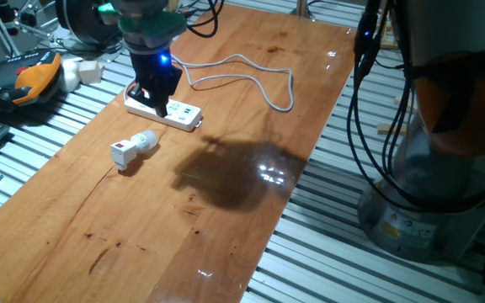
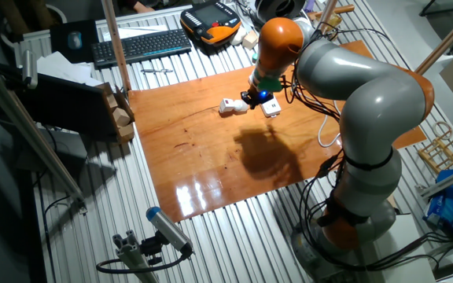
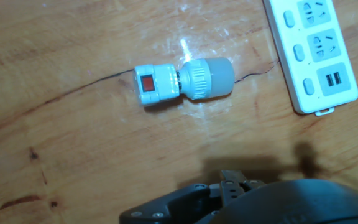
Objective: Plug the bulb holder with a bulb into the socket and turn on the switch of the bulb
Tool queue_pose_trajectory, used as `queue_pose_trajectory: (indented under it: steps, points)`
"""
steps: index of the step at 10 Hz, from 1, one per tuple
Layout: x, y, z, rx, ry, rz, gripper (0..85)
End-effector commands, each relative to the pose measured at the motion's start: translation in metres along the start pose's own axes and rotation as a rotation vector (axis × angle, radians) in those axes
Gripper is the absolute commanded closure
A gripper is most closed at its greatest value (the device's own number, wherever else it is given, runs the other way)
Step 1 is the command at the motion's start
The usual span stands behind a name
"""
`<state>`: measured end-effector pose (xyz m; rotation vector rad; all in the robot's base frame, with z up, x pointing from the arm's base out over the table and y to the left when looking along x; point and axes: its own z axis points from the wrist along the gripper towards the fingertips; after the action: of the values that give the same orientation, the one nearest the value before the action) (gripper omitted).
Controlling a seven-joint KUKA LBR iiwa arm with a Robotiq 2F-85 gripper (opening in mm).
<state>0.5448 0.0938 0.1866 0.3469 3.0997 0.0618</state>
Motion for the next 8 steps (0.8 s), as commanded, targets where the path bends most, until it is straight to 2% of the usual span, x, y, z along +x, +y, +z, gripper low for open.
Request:
queue_pose_trajectory:
  steps: [1,2,3,5,7,8]
  points:
    - [-0.0002,-0.0004,0.0001,-0.014,0.02,-0.002,85.0]
    - [-0.0002,-0.0004,0.0001,-0.027,0.043,-0.02,85.0]
    - [-0.0002,-0.0004,0.0001,-0.012,0.041,-0.033,85.0]
    - [-0.0002,-0.0004,0.0001,0.006,0.03,-0.06,85.0]
    - [-0.0002,-0.0004,0.0001,0.006,0.013,-0.071,85.0]
    - [-0.0002,-0.0004,0.0001,0.026,0.002,-0.047,85.0]
